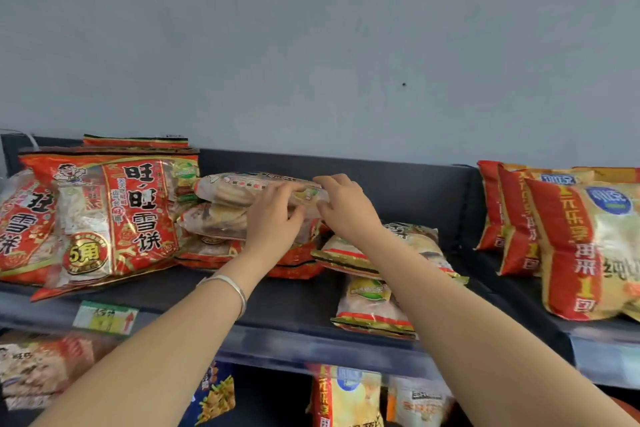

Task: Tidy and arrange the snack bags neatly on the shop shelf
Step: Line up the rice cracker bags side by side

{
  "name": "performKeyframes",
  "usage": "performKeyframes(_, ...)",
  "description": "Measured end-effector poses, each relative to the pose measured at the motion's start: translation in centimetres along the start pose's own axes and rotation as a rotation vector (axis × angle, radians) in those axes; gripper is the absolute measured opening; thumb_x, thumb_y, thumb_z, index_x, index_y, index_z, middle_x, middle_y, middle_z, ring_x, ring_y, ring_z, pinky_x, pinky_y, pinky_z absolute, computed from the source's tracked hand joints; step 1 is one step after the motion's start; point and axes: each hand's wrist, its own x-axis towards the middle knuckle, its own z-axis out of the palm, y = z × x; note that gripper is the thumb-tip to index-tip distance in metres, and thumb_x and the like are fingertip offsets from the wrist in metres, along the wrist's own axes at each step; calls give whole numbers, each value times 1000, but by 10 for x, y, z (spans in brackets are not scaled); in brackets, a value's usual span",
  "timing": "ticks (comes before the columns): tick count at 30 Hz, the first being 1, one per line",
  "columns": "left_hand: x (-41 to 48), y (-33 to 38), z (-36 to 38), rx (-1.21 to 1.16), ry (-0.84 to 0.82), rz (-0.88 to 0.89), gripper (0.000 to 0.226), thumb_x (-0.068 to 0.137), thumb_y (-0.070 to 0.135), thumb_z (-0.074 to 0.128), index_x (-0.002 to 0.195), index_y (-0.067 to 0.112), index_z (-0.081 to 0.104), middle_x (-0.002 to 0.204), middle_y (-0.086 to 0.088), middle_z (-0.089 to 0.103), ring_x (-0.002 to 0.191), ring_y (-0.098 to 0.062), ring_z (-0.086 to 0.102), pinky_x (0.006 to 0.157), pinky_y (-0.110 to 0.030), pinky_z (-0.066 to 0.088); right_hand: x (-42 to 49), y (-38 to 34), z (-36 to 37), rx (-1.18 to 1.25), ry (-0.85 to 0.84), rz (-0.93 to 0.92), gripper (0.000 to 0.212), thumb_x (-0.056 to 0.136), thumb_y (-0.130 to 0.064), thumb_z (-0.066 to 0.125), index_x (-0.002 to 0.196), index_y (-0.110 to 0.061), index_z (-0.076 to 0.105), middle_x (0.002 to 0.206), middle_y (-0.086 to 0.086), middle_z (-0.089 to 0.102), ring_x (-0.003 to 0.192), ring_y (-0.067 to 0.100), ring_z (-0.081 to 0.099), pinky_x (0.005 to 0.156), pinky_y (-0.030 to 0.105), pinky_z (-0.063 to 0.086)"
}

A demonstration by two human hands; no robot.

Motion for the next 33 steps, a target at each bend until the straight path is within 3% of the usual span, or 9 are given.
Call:
performKeyframes(6,-3,18,20,157,-64,123,31,90,22,58,121,16,59,123,-4,55,117,-23,48,95,-34,37,-14,44,-21,-122,-23,49,43,98,-27,46,140,-24,42,141,4,45,122,26,48,93,43,49)
performKeyframes(12,-4,39,41,229,-159,330,34,94,31,50,126,22,55,127,2,52,122,-16,44,99,-30,34,-24,89,-33,-207,-159,404,45,94,-38,50,136,-22,46,138,10,44,117,33,50,94,48,49)
performKeyframes(16,6,44,49,343,-266,318,41,95,43,42,134,30,47,141,5,41,134,-17,31,111,-38,22,-30,103,-31,-125,-357,657,69,90,-57,48,142,-13,38,145,16,38,127,36,44,102,44,43)
performKeyframes(20,5,43,55,378,-443,449,50,94,58,28,133,35,49,146,8,40,141,-15,22,116,-40,4,-29,107,-35,-16,-326,829,93,84,-64,54,150,-10,16,150,17,32,132,34,39,99,39,42)
performKeyframes(23,-1,41,62,420,-511,506,56,93,64,19,138,38,41,144,12,43,139,-11,28,116,-43,1,-32,111,-36,141,-272,933,106,82,-61,60,153,-10,-1,156,15,22,138,36,32,106,42,37)
performKeyframes(25,-2,42,65,440,-539,503,57,93,65,19,140,38,37,144,12,44,135,-10,34,114,-42,8,-34,113,-36,257,-256,985,108,82,-56,65,153,-12,-5,156,16,22,138,36,32,108,44,34)
performKeyframes(29,9,49,62,392,-599,437,60,87,69,34,139,39,37,145,11,43,130,-13,42,107,-41,24,-36,115,-38,524,-82,977,104,81,-29,75,153,-16,0,150,16,32,131,36,41,107,45,39)
performKeyframes(33,24,63,64,344,-564,272,64,87,66,38,143,34,33,145,3,42,126,-20,47,104,-43,34,-39,119,-50,765,131,809,102,75,-9,78,151,-26,12,140,10,45,117,31,55,97,49,49)
